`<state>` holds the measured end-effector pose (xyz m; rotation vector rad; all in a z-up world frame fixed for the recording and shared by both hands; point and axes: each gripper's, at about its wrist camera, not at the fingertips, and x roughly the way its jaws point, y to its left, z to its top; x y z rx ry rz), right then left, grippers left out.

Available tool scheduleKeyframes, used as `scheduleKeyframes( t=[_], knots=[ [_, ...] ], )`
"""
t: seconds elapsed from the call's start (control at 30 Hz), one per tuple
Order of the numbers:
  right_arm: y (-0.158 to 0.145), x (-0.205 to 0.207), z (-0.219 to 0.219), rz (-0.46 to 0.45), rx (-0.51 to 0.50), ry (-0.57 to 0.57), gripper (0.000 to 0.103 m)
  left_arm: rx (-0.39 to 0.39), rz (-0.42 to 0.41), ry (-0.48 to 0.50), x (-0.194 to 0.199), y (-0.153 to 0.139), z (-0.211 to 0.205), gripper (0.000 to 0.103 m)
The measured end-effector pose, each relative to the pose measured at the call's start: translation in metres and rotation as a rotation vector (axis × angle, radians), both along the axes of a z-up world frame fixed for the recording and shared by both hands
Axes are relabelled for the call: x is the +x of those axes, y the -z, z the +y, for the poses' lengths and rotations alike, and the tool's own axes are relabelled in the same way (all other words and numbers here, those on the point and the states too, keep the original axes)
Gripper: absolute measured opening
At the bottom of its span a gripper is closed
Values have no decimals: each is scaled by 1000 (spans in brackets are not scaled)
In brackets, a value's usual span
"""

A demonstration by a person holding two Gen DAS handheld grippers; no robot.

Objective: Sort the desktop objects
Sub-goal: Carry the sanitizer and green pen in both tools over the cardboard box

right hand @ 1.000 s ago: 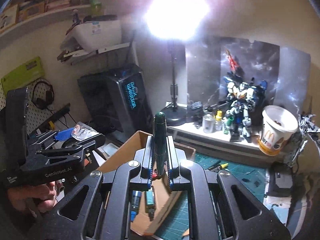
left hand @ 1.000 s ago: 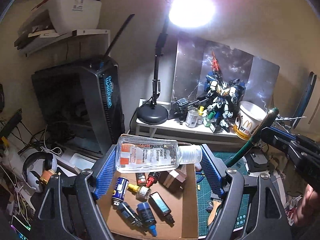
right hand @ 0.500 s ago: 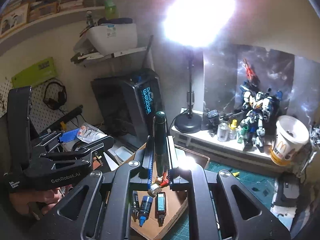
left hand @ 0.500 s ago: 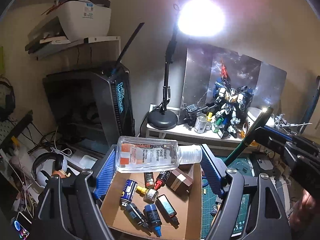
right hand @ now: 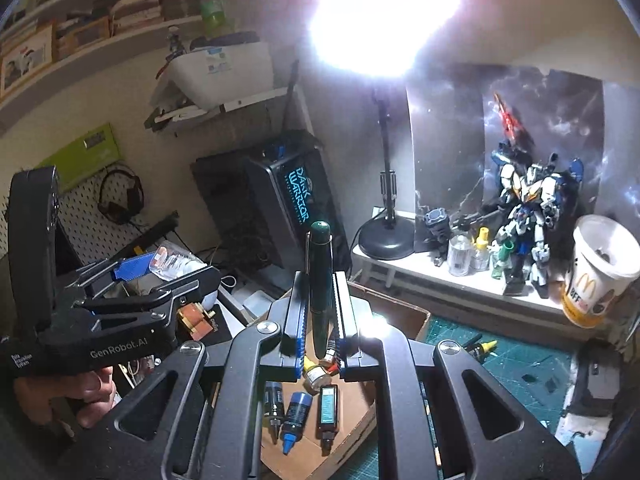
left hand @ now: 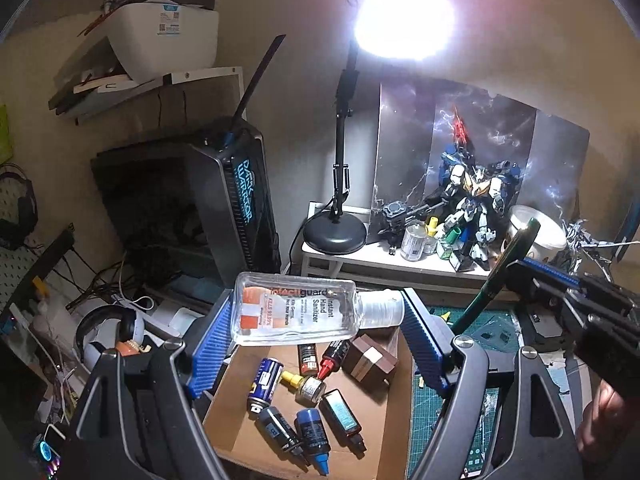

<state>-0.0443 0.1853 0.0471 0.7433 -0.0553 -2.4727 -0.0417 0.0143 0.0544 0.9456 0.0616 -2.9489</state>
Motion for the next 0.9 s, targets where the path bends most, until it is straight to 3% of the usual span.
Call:
scheduleKeyframes(
  t=[0.2, 0.57, 0.9],
  knots=[
    [6, -9, -18, -1, 39, 41, 11, 25, -11, 74, -25, 11, -18, 79],
    [42, -24, -62, -71, 83, 227, 11, 43, -90, 240, -70, 41, -68, 79],
    [64, -17, -87, -122, 98, 283, 11, 49, -180, 301, -80, 67, -92, 79]
  ],
)
